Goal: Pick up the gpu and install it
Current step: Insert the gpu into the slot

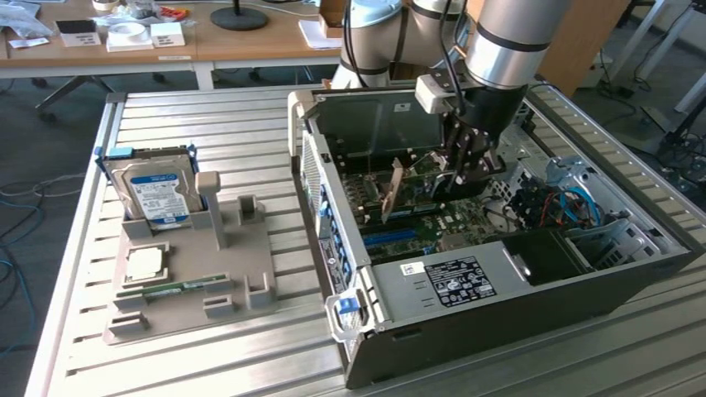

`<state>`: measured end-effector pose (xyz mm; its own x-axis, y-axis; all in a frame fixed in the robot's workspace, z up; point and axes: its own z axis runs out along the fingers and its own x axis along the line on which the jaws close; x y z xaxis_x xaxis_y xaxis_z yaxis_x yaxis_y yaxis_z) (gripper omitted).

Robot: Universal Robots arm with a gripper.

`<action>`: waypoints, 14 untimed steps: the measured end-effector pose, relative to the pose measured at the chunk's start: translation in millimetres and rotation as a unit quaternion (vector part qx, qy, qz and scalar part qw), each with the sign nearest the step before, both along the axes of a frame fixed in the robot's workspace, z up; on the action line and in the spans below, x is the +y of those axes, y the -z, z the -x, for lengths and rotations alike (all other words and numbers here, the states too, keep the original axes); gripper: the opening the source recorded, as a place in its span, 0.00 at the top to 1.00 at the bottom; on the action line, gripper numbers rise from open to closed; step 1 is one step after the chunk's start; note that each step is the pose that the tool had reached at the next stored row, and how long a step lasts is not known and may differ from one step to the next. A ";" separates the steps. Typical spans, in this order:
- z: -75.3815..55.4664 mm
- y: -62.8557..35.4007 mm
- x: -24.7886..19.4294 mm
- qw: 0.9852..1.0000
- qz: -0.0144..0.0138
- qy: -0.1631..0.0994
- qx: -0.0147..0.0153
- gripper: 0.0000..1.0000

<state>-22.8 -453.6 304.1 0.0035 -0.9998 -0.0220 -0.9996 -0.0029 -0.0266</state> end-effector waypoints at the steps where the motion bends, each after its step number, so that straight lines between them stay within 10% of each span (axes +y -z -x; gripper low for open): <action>1: 0.0 0.0 0.0 1.000 0.000 0.000 0.000 0.73; 14: 0.3 4.7 0.0 1.000 0.000 0.000 0.000 0.73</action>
<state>-23.1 -453.6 299.4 0.0035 -0.9997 -0.0223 -0.9996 -0.0029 -0.0267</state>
